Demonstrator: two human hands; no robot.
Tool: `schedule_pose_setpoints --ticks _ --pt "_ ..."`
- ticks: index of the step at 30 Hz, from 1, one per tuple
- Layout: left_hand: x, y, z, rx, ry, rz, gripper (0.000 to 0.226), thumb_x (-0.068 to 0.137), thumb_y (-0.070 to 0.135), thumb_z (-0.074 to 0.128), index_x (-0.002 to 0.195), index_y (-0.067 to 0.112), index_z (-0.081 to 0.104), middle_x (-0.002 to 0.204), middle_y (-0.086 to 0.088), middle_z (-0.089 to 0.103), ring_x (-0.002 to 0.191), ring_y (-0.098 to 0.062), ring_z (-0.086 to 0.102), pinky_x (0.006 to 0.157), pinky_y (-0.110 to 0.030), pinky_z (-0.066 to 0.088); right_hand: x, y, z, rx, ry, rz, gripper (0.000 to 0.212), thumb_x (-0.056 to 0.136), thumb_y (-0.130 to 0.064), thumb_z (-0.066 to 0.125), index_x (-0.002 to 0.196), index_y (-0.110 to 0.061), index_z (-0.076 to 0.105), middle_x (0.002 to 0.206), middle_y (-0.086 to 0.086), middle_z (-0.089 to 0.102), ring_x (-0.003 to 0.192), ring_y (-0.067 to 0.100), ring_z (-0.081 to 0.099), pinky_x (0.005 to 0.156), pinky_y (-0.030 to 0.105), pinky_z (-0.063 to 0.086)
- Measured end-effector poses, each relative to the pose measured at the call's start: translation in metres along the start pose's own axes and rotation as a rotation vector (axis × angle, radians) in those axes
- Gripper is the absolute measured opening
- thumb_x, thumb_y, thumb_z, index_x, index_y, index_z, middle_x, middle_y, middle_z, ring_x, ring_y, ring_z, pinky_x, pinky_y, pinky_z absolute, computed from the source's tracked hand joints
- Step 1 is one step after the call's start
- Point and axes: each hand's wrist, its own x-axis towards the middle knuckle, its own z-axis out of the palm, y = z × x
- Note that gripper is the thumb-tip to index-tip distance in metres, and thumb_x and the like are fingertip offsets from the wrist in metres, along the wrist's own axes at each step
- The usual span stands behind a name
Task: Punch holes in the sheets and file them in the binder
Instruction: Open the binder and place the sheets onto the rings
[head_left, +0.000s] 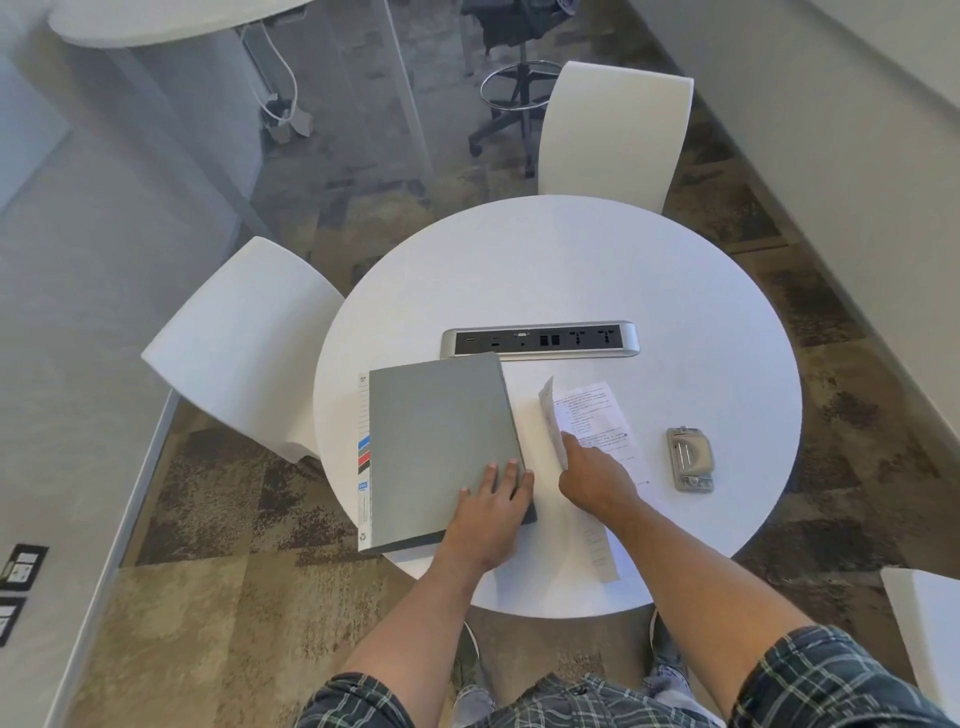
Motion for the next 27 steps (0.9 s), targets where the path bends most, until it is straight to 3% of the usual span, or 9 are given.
schedule_pose_setpoints --ticks 3,7,10,12,14,16,19,23,27 --pt "0.001 0.002 -0.004 -0.085 0.133 0.06 0.074 0.095 0.008 0.053 0.161 0.017 0.02 0.17 -0.009 0.017 0.155 -0.035 0.022 0.109 -0.062 0.044 0.0 -0.002 -0.002 0.007 0.013 -0.011 0.063 0.097 -0.012 0.049 0.157 -0.017 0.031 0.122 0.012 0.069 0.103 0.032 0.068 0.085 0.04 0.057" --pt "-0.005 0.003 -0.009 -0.18 0.406 0.24 0.052 0.086 0.011 0.049 0.138 0.02 0.047 0.153 -0.015 0.05 0.134 -0.036 0.056 0.08 -0.051 0.063 0.001 -0.006 -0.012 -0.032 0.105 0.029 0.042 0.095 -0.011 0.049 0.137 -0.012 0.046 0.113 0.016 0.07 0.098 0.037 0.069 0.075 0.036 0.05" --pt "-0.014 0.009 -0.013 -0.171 0.594 0.33 0.038 0.084 0.01 0.046 0.117 0.02 0.061 0.145 -0.014 0.059 0.124 -0.032 0.065 0.066 -0.036 0.064 0.003 -0.009 -0.021 -0.035 0.198 0.073 0.029 0.094 -0.012 0.051 0.123 -0.01 0.049 0.101 0.016 0.072 0.086 0.036 0.067 0.068 0.035 0.043" --pt "-0.018 0.015 -0.016 -0.198 0.681 0.352 0.033 0.083 0.005 0.048 0.104 0.018 0.069 0.143 -0.013 0.061 0.122 -0.03 0.067 0.063 -0.033 0.063 0.006 -0.008 -0.023 -0.032 0.248 0.071 0.023 0.096 -0.015 0.052 0.118 -0.011 0.049 0.097 0.016 0.073 0.077 0.035 0.062 0.066 0.035 0.043" --pt "-0.022 0.019 -0.02 -0.249 0.75 0.347 0.037 0.083 0.002 0.048 0.106 0.016 0.074 0.144 -0.011 0.061 0.122 -0.027 0.066 0.066 -0.033 0.063 0.008 -0.007 -0.022 -0.044 0.267 0.05 0.023 0.096 -0.019 0.055 0.117 -0.012 0.051 0.095 0.015 0.073 0.078 0.036 0.065 0.067 0.036 0.048" --pt "-0.025 0.022 -0.027 -0.355 0.813 0.295 0.048 0.087 0.003 0.043 0.124 0.014 0.072 0.147 -0.008 0.058 0.125 -0.025 0.064 0.072 -0.034 0.063 0.008 -0.004 -0.018 -0.074 0.263 0.018 0.026 0.094 -0.022 0.058 0.119 -0.016 0.054 0.092 0.011 0.072 0.079 0.034 0.068 0.07 0.039 0.056" --pt "-0.029 0.025 -0.042 -0.547 0.919 0.155 0.059 0.084 0.0 0.04 0.136 0.011 0.065 0.149 -0.003 0.056 0.131 -0.018 0.059 0.08 -0.034 0.062 0.006 0.001 -0.008 -0.18 0.23 -0.056 0.037 0.096 -0.021 0.054 0.134 -0.024 0.054 0.096 0.007 0.073 0.081 0.029 0.07 0.071 0.038 0.059" --pt "-0.031 0.019 -0.06 -0.655 1.06 0.017 0.055 0.081 -0.006 0.045 0.128 0.007 0.07 0.14 -0.005 0.062 0.127 -0.014 0.061 0.09 -0.023 0.056 0.003 0.001 0.004 -0.369 0.063 -0.151 0.046 0.102 -0.025 0.045 0.147 -0.034 0.042 0.119 0.006 0.068 0.099 0.027 0.068 0.085 0.037 0.057" --pt "-0.034 0.004 -0.066 -0.66 1.193 -0.114 0.044 0.083 -0.019 0.055 0.118 0.002 0.073 0.124 -0.011 0.069 0.115 -0.023 0.067 0.097 -0.016 0.05 0.002 0.002 0.01 -0.446 -0.031 -0.176 0.055 0.101 -0.021 0.044 0.152 -0.039 0.035 0.127 0.003 0.064 0.109 0.027 0.067 0.086 0.037 0.052"
